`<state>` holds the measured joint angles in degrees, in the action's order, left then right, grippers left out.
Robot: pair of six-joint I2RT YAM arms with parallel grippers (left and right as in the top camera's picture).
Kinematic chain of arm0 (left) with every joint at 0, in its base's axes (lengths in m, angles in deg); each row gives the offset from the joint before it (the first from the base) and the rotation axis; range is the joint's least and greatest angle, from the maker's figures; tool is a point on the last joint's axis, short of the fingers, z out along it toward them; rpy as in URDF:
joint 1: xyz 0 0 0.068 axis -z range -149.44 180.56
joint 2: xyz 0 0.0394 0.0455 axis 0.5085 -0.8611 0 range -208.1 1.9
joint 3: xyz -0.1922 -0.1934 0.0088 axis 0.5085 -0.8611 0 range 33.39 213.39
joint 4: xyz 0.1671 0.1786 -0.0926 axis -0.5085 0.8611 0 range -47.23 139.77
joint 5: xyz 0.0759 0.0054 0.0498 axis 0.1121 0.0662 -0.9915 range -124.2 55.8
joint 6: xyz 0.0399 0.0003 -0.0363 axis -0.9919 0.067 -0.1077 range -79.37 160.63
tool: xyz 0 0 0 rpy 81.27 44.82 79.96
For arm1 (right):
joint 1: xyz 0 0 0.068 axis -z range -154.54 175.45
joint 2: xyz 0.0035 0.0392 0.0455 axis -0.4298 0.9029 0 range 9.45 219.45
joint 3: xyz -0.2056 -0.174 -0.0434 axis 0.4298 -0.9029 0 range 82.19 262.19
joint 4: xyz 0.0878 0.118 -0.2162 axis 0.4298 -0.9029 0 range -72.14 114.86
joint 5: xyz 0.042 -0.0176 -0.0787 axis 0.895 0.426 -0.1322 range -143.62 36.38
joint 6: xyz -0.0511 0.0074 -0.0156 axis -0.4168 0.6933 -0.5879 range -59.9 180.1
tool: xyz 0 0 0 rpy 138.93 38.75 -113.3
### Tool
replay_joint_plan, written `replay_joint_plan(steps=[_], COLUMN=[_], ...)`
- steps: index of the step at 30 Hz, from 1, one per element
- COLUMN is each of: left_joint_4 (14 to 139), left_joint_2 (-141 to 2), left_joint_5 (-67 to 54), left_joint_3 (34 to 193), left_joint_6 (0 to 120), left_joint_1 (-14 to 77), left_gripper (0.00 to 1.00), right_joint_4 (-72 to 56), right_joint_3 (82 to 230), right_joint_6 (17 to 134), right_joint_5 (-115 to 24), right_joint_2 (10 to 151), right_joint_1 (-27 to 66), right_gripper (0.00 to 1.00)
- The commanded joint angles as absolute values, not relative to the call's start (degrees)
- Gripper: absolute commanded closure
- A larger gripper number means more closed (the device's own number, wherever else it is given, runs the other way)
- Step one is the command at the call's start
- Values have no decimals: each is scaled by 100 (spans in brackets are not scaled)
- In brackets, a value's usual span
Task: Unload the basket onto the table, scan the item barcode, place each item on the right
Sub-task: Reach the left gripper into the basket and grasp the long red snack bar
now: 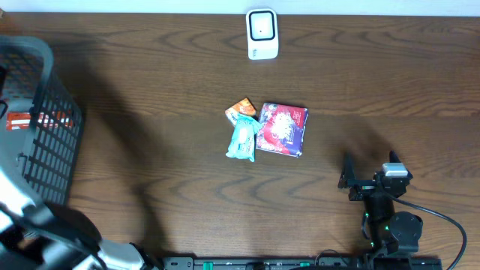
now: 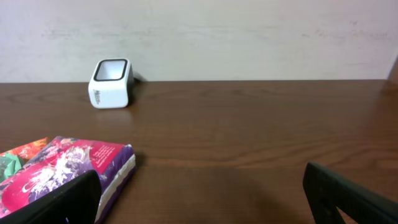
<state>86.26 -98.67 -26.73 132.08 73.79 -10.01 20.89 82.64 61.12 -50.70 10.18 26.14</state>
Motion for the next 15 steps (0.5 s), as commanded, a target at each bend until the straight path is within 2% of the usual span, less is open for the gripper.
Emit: replay_joint_plan(steps=[1,15], left_joint_4=[8610,7778], left_joint_2=[-10409,-12149], left_joint_5=[-2783,-2780], left_joint_3=[13153,13153], left_joint_6=[7386,7388], left_joint_1=[-1019,-1019], left_gripper=[16,16], right_joint_4=[2074,2074], right_joint_3=[8250,8250], right_joint_6=[6175,6175], right_joint_5=[-5094,-5094], right_joint_2=[997,997], right_joint_1=[2654,2654], right_gripper=[1,1])
